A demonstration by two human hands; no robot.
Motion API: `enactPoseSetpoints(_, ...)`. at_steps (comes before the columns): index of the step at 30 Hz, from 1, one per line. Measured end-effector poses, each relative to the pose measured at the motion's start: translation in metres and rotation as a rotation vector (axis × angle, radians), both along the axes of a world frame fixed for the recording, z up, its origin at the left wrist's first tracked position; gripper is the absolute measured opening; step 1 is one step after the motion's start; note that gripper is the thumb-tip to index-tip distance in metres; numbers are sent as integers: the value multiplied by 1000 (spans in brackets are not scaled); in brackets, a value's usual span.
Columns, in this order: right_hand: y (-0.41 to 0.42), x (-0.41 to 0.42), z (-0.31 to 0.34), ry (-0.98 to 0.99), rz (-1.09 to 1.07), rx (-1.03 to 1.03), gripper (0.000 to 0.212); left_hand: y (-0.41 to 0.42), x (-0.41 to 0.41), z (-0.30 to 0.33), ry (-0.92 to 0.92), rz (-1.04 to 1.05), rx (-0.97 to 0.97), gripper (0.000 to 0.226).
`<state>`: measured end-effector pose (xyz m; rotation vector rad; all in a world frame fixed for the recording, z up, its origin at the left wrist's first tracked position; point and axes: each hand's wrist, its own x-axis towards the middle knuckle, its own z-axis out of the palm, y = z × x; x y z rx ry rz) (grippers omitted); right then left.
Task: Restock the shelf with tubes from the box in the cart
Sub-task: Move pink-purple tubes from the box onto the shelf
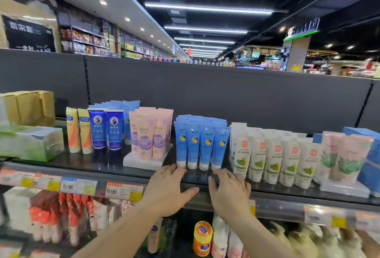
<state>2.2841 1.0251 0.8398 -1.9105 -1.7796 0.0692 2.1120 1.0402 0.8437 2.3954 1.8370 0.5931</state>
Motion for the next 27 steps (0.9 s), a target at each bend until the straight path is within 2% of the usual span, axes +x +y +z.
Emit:
enactPoseSetpoints(9,17,-17,9,-17,-100,-87,39,14,11,4,56,51,-69,67)
enactPoseSetpoints(14,23,-24,11,1,-135,-116,38,18,14,8,78,66,-127,73)
enactPoseSetpoints(27,15,-26,10,60,-128,-69,34,14,10,15,50,36,-156,71)
